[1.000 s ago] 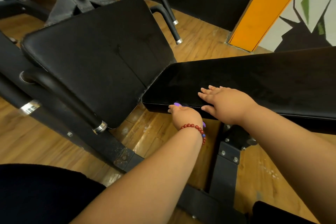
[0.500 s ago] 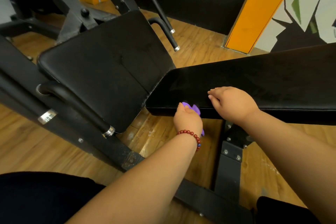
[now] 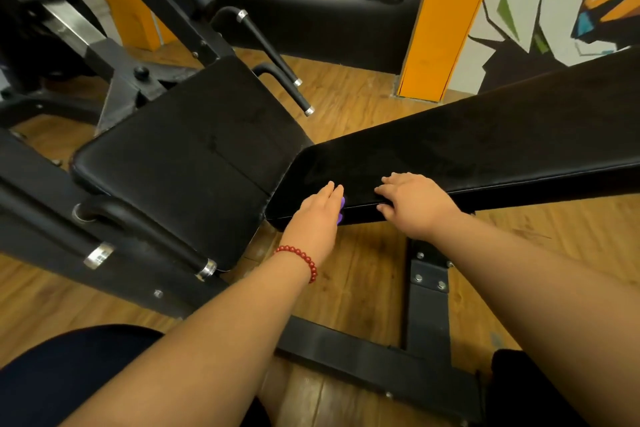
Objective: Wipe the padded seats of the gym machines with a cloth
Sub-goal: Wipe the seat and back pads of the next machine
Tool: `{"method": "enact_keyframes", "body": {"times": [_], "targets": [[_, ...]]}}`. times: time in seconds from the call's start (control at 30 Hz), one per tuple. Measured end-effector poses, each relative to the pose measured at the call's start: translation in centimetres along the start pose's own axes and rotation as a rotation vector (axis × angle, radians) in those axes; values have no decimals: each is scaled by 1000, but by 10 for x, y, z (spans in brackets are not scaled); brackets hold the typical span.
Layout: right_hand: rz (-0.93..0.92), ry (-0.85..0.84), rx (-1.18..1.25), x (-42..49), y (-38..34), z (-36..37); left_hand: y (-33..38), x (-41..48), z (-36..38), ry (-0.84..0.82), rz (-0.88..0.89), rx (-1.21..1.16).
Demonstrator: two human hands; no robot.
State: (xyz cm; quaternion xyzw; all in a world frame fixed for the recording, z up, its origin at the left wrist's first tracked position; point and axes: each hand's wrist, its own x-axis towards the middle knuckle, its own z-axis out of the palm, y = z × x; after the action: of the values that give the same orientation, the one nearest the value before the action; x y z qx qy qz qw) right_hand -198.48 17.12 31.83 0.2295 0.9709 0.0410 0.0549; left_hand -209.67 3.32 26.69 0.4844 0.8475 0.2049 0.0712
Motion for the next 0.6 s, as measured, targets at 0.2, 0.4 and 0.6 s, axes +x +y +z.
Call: {"method": "enact_keyframes", "body": {"times": [0.2, 0.4, 0.6], "targets": [[38, 77, -15, 4, -4, 2, -8, 15, -24, -29, 183, 303], [83, 123, 20, 31, 2, -4, -5, 51, -22, -100, 242, 397], [108, 96, 62, 62, 19, -7, -8, 98, -22, -152, 229, 416]]}}
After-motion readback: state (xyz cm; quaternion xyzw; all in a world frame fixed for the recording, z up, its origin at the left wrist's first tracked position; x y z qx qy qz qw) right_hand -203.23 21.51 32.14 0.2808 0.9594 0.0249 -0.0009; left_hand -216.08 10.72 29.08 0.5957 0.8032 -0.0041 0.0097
